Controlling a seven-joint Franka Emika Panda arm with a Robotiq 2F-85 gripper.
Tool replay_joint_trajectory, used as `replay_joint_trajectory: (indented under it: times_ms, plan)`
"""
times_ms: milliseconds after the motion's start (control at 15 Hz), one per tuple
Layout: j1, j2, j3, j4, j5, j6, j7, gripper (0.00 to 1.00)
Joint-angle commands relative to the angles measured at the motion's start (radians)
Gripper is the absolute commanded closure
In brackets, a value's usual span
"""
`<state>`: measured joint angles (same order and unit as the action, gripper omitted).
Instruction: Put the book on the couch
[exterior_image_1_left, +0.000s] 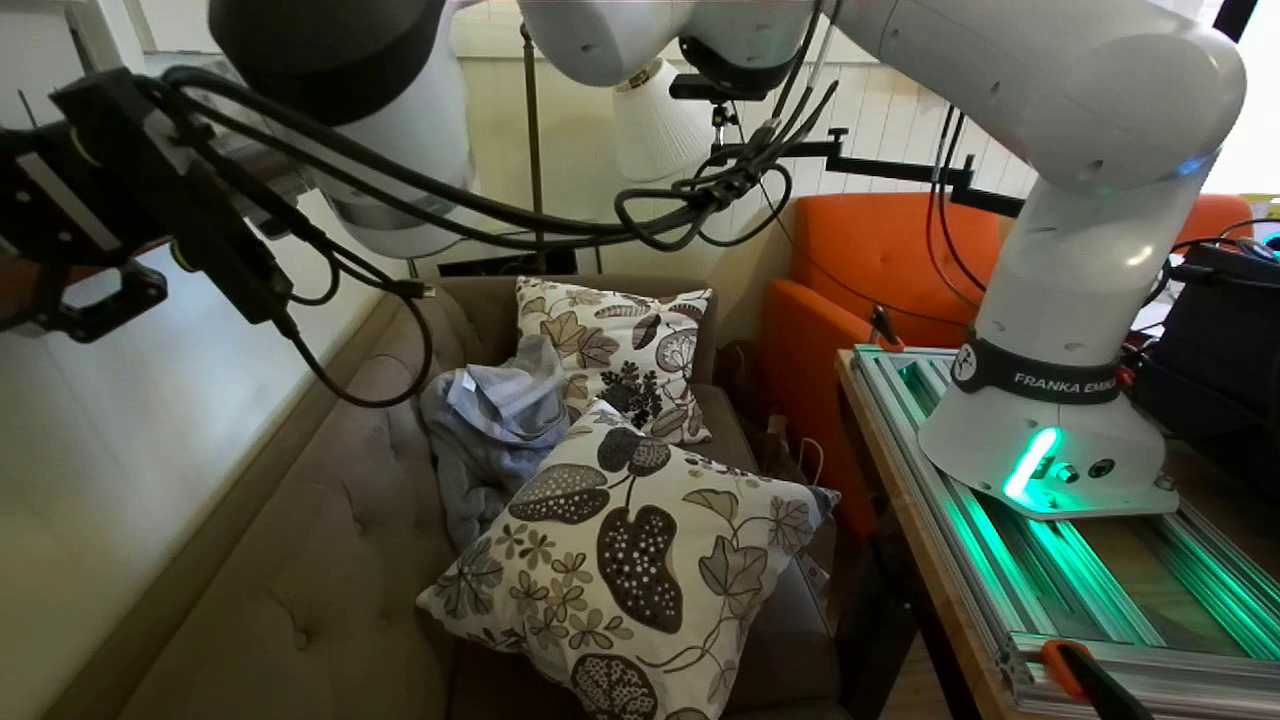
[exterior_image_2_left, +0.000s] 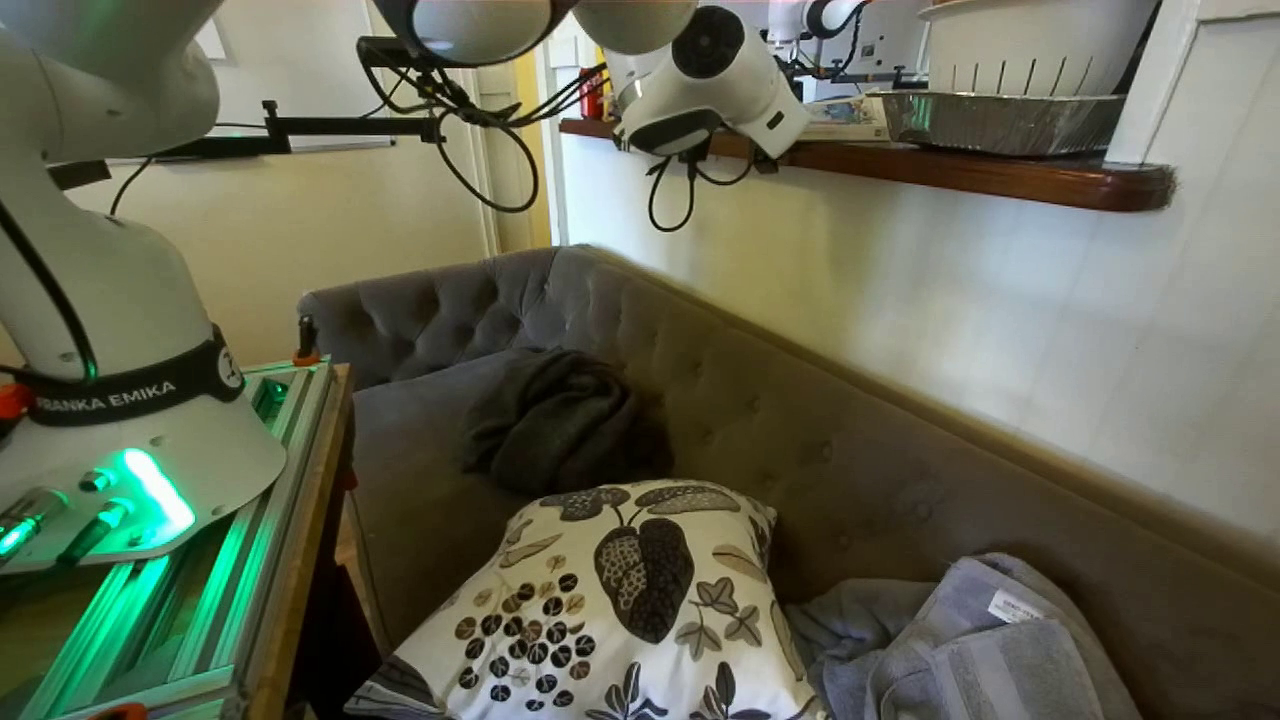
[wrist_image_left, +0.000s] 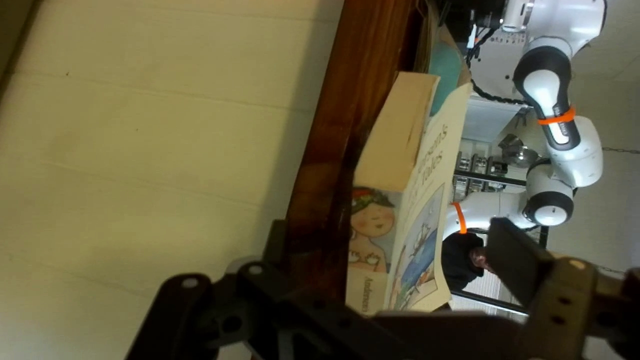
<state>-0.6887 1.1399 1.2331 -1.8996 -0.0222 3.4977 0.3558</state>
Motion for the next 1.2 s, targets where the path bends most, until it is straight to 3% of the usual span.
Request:
replay_joint_trajectory:
  times_ms: [0,200,467,667,800,867,1000,1133]
  plan:
    - [0.009,0.114,0.05,0.046,-0.045,0.054,-0.018,0.0]
    - [0.009,0.186,0.093,0.066,-0.089,0.059,-0.017,0.01]
    - [0.009,0.252,0.134,0.082,-0.114,0.043,-0.025,0.26]
    - [0.008,0.287,0.151,0.087,-0.116,0.039,-0.035,0.26]
    - [0.006,0.306,0.159,0.089,-0.119,0.035,-0.04,0.31]
    - [0.005,0.316,0.164,0.09,-0.122,0.034,-0.043,0.38]
    - [0.002,0.331,0.174,0.088,-0.123,0.03,-0.051,0.66]
    - [0.001,0.321,0.169,0.085,-0.102,0.028,-0.05,0.81]
